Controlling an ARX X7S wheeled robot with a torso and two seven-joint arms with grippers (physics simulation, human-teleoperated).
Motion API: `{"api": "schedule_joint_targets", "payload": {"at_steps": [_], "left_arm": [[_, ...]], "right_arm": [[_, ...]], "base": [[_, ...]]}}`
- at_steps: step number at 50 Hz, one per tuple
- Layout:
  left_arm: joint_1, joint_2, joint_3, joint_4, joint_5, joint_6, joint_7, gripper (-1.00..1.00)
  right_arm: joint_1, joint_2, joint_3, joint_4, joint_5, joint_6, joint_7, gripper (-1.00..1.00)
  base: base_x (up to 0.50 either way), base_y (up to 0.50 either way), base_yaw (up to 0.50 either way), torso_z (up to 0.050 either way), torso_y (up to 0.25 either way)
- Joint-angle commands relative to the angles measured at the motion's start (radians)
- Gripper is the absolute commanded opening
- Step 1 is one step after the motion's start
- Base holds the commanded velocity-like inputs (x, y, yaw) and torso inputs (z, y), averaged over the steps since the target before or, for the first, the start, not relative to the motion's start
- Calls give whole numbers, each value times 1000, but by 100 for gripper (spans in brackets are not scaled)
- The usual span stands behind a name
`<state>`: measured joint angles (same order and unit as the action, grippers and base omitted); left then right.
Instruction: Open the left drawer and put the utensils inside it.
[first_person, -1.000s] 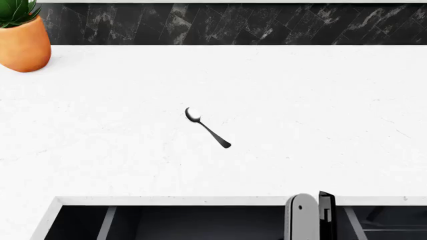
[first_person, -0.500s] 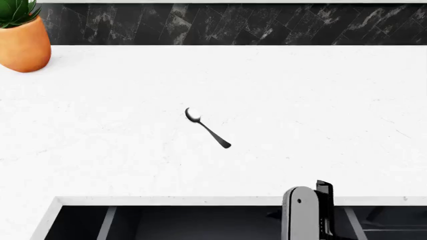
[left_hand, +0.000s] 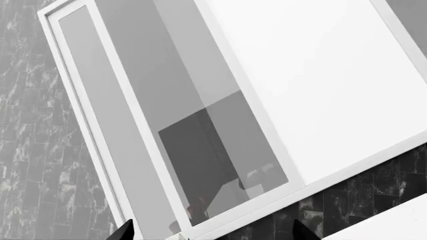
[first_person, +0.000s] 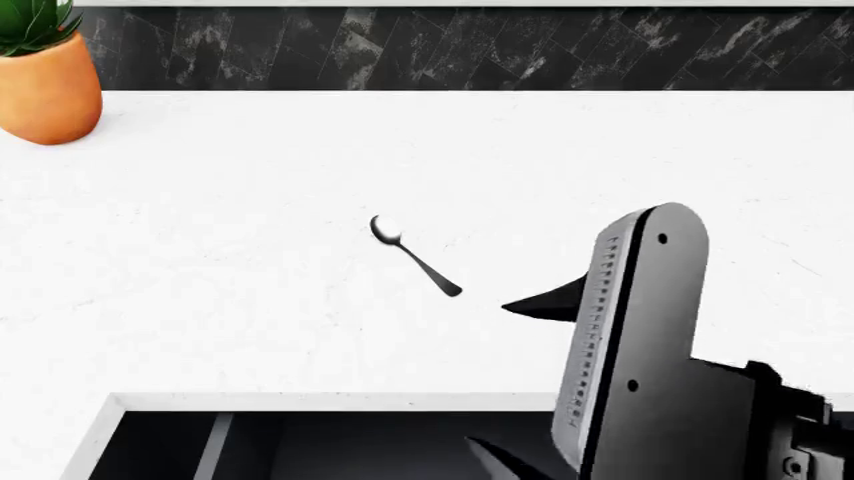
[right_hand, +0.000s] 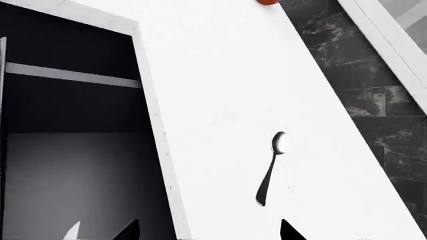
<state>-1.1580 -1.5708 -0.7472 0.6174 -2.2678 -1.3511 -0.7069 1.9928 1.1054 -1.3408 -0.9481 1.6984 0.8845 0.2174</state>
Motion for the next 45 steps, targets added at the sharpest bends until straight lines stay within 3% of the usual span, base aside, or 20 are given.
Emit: {"api": "schedule_joint_targets", "payload": {"at_steps": [1,12,28,45], "left_arm": [[0,0,5,1,-7,1,-9,100],[0,0,9,2,-16,1,-20,100],[-2,0,13,-2,-14,0,-18,100],[-2,0,20,0,-22,1,-29,100]], "right_arm": [[-127,-78,136,178,16,11,99,100],[-163,-244,44,417,66,35,302,100],[-202,-456,28,628,84,-35,371,100],[-295,-549,33,765,106,-130,406,100]], "base": [[0,0,0,0,0],[0,0,0,0,0],[0,0,0,0,0],[0,0,0,0,0]]}}
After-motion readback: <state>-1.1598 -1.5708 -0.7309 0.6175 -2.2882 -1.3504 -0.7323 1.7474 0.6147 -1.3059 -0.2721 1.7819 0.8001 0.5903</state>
